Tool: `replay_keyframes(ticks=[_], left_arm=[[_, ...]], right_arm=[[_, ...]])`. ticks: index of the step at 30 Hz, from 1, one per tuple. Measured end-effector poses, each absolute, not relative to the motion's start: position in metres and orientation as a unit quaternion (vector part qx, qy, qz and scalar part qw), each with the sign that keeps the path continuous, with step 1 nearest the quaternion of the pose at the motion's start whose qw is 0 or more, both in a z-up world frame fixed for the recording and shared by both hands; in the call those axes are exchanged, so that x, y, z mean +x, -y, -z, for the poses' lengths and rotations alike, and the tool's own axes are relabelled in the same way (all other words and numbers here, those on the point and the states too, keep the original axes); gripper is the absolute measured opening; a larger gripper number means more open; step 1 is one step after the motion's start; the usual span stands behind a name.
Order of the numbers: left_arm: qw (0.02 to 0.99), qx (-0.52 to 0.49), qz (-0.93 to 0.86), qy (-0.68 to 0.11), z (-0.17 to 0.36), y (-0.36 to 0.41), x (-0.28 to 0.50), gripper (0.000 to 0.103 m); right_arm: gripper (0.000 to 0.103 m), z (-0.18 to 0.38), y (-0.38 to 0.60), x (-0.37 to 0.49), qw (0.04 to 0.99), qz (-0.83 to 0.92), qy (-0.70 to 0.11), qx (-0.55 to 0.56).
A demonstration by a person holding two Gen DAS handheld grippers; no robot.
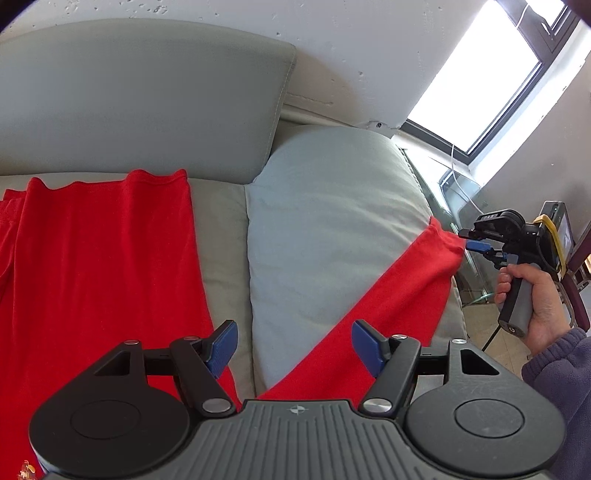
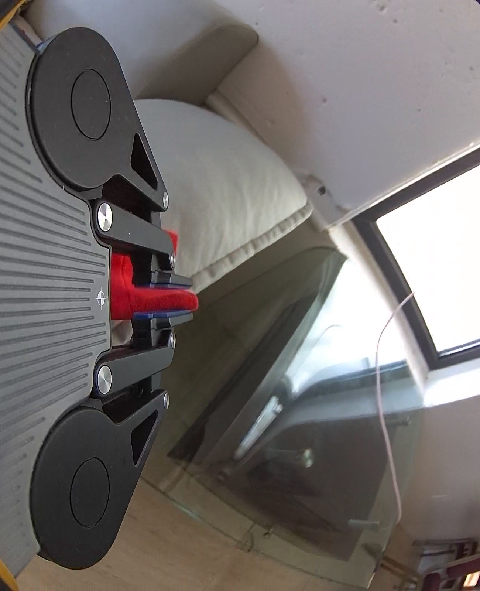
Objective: Fold clothes
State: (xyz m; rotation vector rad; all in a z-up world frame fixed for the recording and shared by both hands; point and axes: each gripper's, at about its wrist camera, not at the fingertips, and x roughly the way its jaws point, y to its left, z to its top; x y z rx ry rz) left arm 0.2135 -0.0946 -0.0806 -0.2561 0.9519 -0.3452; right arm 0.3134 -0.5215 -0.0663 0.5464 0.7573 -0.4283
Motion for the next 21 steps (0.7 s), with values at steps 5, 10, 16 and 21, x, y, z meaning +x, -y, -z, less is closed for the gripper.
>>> replay_keyframes(ticks=[5, 10, 16, 21], left_arm=[[0.866, -0.13, 0.156, -0.456, 0.081, 0.064, 0.186, 0.067], [0.867, -0.153, 0.101, -0.463, 0.088, -0.004, 0.14, 0.067], [0.866, -0.209, -0.012, -0.454, 0.091, -0.126, 0.096, 0.067], [0.878, -0.219, -0.083, -0.417, 0.083, -0.219, 0.094, 0.058]], right_arm=[[0.044, 0.03, 0.505, 0.279, 0.886, 0.195, -0.336, 0.254], [0.053, -0.038, 0.446, 0.239, 0.907, 0.11, -0.315, 0.255], [0.069, -0.101, 0.335, 0.209, 0.932, -0.041, -0.299, 0.199], [0.073, -0.109, 0.235, 0.207, 0.918, -0.164, -0.32, 0.166]])
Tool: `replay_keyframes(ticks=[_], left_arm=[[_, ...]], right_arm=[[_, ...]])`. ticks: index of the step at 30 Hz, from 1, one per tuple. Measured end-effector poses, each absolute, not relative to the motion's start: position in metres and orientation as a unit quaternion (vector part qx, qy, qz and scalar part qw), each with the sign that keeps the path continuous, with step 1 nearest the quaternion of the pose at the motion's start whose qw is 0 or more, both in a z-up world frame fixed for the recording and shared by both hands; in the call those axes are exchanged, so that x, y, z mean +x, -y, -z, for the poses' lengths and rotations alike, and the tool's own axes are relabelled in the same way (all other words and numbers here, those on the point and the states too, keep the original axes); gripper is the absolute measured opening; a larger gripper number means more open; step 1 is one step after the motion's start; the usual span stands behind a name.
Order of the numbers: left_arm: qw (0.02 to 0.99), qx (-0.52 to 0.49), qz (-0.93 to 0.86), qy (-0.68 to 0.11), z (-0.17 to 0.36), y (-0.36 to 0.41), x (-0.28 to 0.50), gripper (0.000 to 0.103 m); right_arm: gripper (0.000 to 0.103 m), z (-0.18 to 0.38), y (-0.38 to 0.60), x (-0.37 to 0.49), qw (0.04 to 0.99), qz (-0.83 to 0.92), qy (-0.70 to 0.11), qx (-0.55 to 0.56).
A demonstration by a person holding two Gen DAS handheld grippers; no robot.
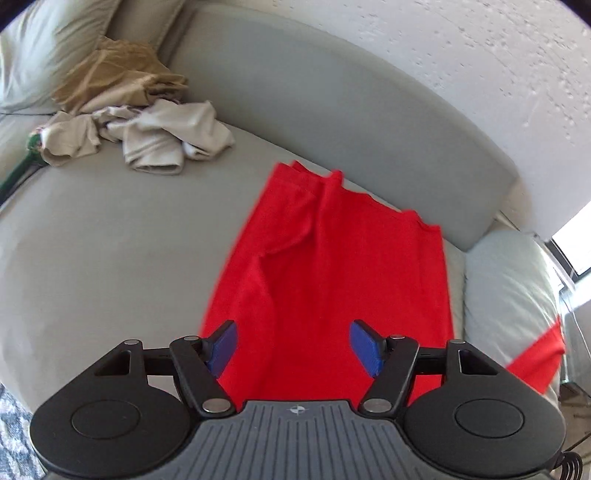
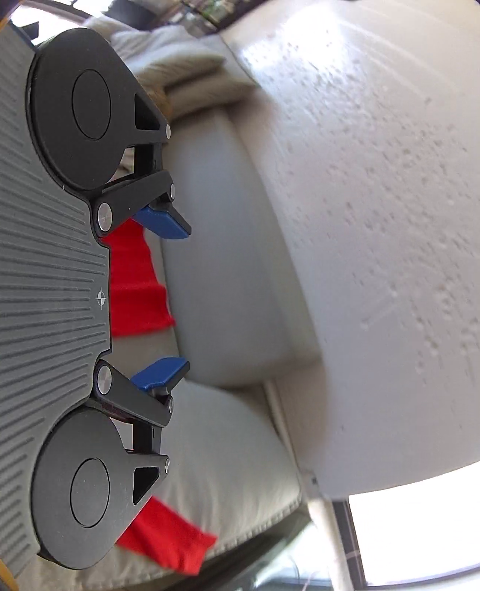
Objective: Fold clothes
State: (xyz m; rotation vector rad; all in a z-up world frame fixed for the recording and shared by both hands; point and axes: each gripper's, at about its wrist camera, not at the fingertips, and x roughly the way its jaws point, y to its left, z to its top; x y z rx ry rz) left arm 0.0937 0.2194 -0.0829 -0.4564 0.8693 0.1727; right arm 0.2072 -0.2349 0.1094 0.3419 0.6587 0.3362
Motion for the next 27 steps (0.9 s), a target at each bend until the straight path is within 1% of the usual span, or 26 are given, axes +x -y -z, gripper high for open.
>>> replay_keyframes(ticks=[3, 4, 7, 11, 13, 17, 20, 27], left_arm=[[0.882, -0.209, -0.084, -0.414, 0.084, -0.251, 0.106, 0.045], [0.884, -0.207, -0.081, -0.412, 0.086, -0.259, 0.112, 0.042], [0.891, -0.202, -0.065, -0.401, 0.096, -0.28, 0.138, 0.042], [0.9, -0.195, -0.036, -0.388, 0.124, -0.3, 0.195, 0.042], [0.899, -0.198, -0.023, -0.389, 0.144, -0.306, 0.23, 0.039], [0.891, -0.229, -0.013, -0.392, 0.183, -0.314, 0.293, 0.039], [0.884, -0.252, -0.016, -0.393, 0.206, -0.317, 0.329, 0.039], [0.895, -0.231, 0.005, -0.382, 0.219, -0.315, 0.377, 0.039]], right_arm=[[0.073, -0.098, 0.18, 0.211, 0.913, -0.197, -0.331, 0.137], [0.073, -0.093, 0.164, 0.212, 0.911, -0.205, -0.333, 0.129], [0.073, -0.075, 0.124, 0.217, 0.907, -0.221, -0.341, 0.112], [0.073, -0.044, 0.087, 0.228, 0.897, -0.223, -0.365, 0.112], [0.073, -0.029, 0.079, 0.235, 0.889, -0.224, -0.379, 0.129], [0.073, -0.002, 0.073, 0.244, 0.874, -0.22, -0.4, 0.163], [0.073, 0.011, 0.074, 0.25, 0.875, -0.205, -0.406, 0.164], [0.073, 0.034, 0.087, 0.268, 0.879, -0.162, -0.417, 0.162]])
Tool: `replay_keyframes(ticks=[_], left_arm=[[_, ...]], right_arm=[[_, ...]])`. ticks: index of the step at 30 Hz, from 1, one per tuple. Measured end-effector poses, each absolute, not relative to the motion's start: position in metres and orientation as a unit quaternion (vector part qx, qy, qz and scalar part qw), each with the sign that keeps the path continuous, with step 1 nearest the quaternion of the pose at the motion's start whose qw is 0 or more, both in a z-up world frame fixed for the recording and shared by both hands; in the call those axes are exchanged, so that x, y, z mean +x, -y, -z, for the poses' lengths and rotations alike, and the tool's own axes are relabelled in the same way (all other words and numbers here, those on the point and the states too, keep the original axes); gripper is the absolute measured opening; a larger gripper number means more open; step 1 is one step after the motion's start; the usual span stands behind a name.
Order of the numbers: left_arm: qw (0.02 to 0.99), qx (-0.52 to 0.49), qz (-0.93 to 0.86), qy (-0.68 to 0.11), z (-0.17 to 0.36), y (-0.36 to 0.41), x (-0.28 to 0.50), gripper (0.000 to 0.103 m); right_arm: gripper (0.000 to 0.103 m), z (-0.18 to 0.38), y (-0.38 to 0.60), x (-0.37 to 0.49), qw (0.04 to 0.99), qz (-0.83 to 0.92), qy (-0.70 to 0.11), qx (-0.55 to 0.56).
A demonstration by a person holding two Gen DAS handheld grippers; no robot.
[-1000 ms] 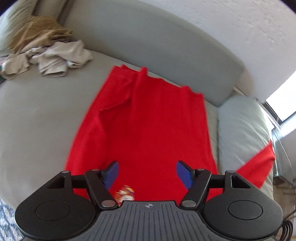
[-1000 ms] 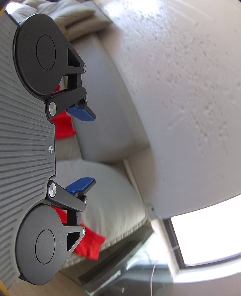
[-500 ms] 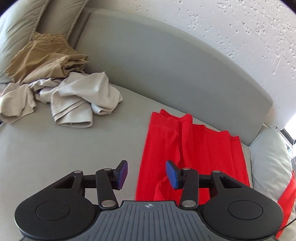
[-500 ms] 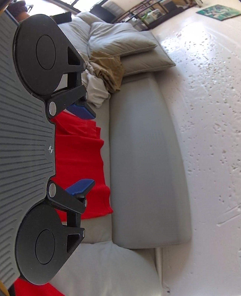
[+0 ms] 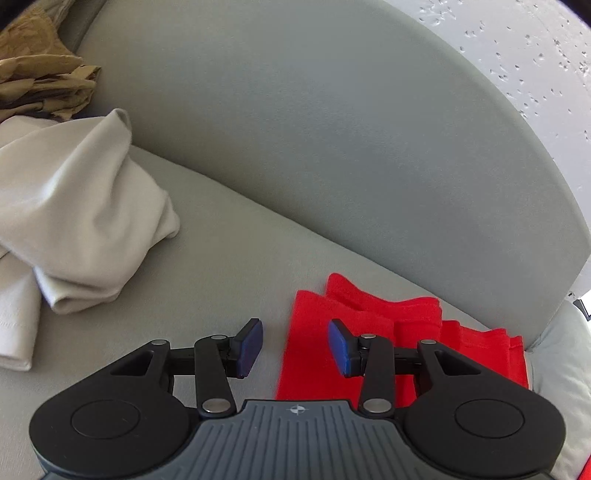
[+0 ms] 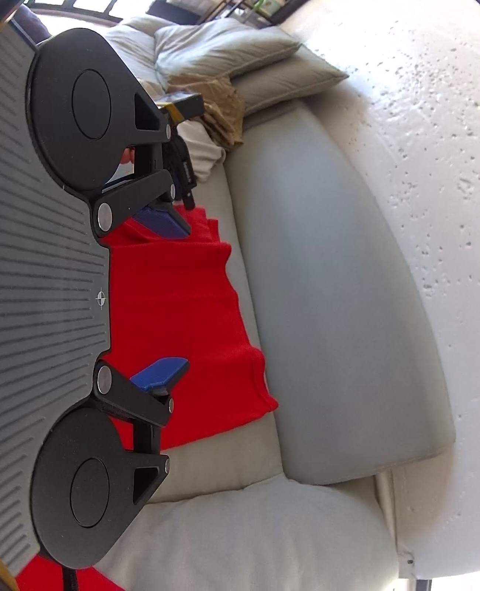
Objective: Fold clothes
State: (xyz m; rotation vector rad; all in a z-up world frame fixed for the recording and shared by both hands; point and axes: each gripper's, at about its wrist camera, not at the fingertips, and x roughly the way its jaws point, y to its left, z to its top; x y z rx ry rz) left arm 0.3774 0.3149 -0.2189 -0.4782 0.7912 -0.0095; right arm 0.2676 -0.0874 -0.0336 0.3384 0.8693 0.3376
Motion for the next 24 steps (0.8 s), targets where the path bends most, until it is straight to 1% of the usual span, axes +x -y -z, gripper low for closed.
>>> replay_keyframes(ticks=[1, 2, 3, 4, 8, 12, 17, 20, 22, 24], left_arm=[[0.897, -0.218, 0.009, -0.384, 0.218, -0.311, 0.382, 0.035], [0.898, -0.204, 0.014, -0.389, 0.218, -0.307, 0.385, 0.028], [0.9, -0.19, 0.019, -0.393, 0.217, -0.302, 0.389, 0.006], [0.902, -0.177, 0.022, -0.394, 0.215, -0.299, 0.389, 0.002], [0.917, -0.141, 0.014, -0.374, 0.189, -0.295, 0.37, 0.002], [0.939, -0.131, -0.014, -0.316, 0.136, -0.315, 0.319, 0.002], [0.96, -0.156, -0.085, -0.214, 0.056, -0.366, 0.234, 0.002], [0.962, -0.164, -0.141, -0.168, 0.019, -0.398, 0.19, 0.002], [0.959, -0.15, -0.184, -0.153, 0.0, -0.415, 0.168, 0.002], [0.955, -0.137, -0.212, -0.154, -0.007, -0.433, 0.15, 0.002]], right_arm=[[0.073, 0.037, 0.088, 0.27, 0.878, -0.159, -0.42, 0.164], [0.073, 0.04, 0.087, 0.271, 0.877, -0.157, -0.423, 0.165], [0.073, 0.044, 0.086, 0.272, 0.876, -0.154, -0.426, 0.165], [0.073, 0.047, 0.085, 0.273, 0.875, -0.152, -0.429, 0.166], [0.073, 0.048, 0.081, 0.273, 0.874, -0.15, -0.434, 0.16], [0.073, 0.032, 0.079, 0.263, 0.88, -0.154, -0.419, 0.161], [0.073, 0.011, 0.058, 0.248, 0.879, -0.18, -0.409, 0.165], [0.073, -0.002, 0.036, 0.24, 0.879, -0.201, -0.398, 0.169], [0.073, -0.008, 0.018, 0.237, 0.877, -0.216, -0.395, 0.167], [0.073, -0.012, -0.004, 0.235, 0.874, -0.234, -0.396, 0.156]])
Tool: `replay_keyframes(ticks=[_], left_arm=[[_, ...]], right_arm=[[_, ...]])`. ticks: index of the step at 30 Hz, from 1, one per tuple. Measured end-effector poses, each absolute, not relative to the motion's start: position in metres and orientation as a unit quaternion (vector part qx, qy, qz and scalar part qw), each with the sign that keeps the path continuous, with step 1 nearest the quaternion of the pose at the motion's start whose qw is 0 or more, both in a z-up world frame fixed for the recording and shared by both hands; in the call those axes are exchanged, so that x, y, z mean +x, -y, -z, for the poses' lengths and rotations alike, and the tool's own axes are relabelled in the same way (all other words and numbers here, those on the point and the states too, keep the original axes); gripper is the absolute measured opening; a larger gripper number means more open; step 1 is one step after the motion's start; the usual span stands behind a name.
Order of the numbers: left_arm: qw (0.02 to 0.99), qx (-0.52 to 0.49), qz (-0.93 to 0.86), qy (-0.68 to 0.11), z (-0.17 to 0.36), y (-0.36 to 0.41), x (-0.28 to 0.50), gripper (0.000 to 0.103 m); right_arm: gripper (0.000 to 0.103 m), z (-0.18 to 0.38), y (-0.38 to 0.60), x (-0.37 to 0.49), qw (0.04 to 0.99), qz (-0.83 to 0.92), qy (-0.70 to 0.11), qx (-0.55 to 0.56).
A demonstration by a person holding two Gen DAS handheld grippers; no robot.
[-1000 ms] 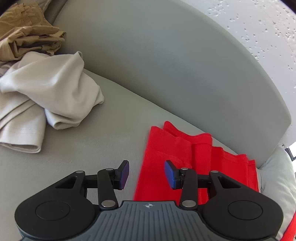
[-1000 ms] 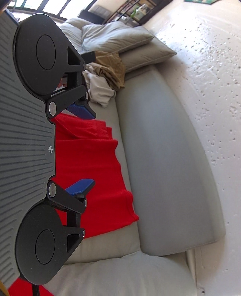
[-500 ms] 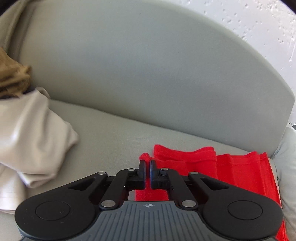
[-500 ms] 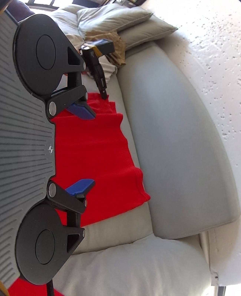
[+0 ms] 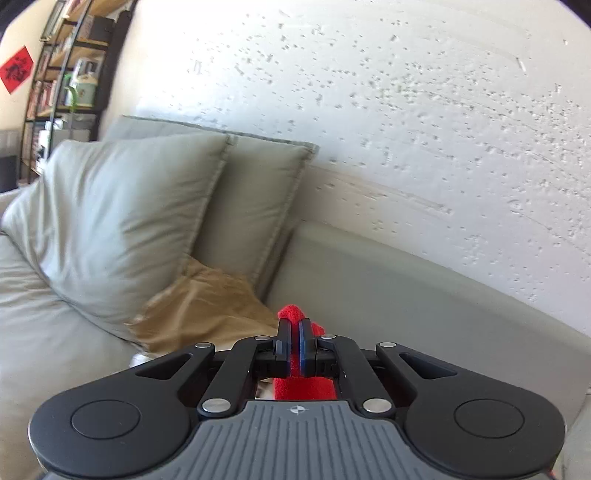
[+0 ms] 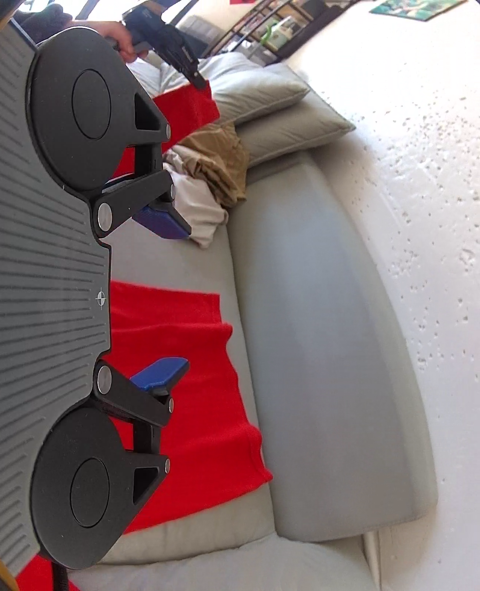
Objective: Fold clothes
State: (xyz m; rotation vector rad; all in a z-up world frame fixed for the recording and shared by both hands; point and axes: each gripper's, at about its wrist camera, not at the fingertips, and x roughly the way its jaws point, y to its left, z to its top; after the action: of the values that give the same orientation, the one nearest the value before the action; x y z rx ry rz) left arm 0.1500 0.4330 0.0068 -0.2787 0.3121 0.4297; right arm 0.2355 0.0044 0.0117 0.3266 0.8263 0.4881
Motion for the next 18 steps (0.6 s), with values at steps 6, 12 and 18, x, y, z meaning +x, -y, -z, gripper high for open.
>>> replay_keyframes(ticks=[6, 12, 18], left_arm=[[0.941, -0.126, -0.247, -0.196, 0.035, -0.483, 0.127, 0.002], [0.902, -0.191, -0.3, -0.243, 0.113, -0.535, 0.108, 0.002], [0.869, -0.212, -0.364, -0.26, 0.136, -0.555, 0.088, 0.031]], right_arm=[[0.073, -0.005, -0.082, 0.231, 0.86, -0.281, -0.412, 0.109], [0.073, 0.019, -0.123, 0.217, 0.841, -0.299, -0.441, 0.094], [0.073, 0.029, -0.129, 0.206, 0.827, -0.297, -0.468, 0.092]])
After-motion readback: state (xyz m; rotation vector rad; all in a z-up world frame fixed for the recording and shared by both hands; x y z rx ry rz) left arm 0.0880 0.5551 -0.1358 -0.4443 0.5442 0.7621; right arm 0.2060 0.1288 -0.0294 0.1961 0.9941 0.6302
